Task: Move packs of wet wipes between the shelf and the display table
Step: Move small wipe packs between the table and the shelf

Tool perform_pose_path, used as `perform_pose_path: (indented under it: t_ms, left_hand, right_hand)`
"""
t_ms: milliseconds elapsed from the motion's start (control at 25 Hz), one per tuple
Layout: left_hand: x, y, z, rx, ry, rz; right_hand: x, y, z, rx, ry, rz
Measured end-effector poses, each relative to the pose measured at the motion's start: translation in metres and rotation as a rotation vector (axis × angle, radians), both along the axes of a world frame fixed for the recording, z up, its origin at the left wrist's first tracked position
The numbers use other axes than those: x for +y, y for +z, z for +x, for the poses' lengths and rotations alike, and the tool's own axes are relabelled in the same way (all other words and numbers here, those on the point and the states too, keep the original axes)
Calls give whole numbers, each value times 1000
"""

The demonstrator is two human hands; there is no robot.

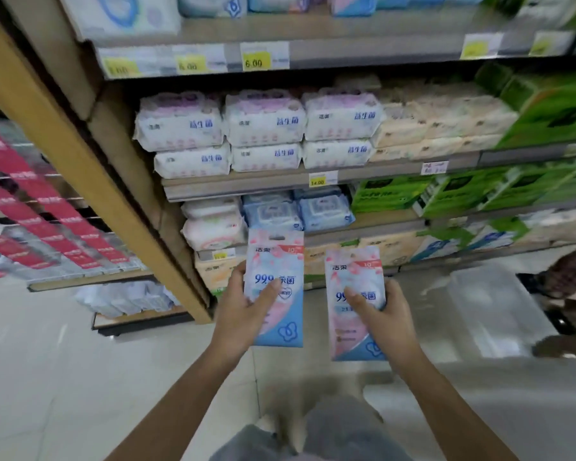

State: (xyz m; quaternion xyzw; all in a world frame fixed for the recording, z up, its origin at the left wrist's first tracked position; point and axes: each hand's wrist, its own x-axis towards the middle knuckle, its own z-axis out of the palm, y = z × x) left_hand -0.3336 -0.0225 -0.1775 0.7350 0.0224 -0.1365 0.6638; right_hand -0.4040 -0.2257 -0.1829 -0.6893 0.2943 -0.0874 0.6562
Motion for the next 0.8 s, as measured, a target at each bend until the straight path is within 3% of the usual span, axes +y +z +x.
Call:
perform_pose_path:
  t_ms: [240, 440, 800]
  left_hand:
    - [-106, 41, 102, -142, -33, -110]
    - [-188, 91, 167, -232, 27, -231]
    - [-232, 182, 264, -511, 210, -266]
  right_hand:
    - [-95, 36, 95, -156, -48, -7]
    - [-175, 107, 183, -310, 19, -36]
    - [-217, 224, 371, -735, 269, -5]
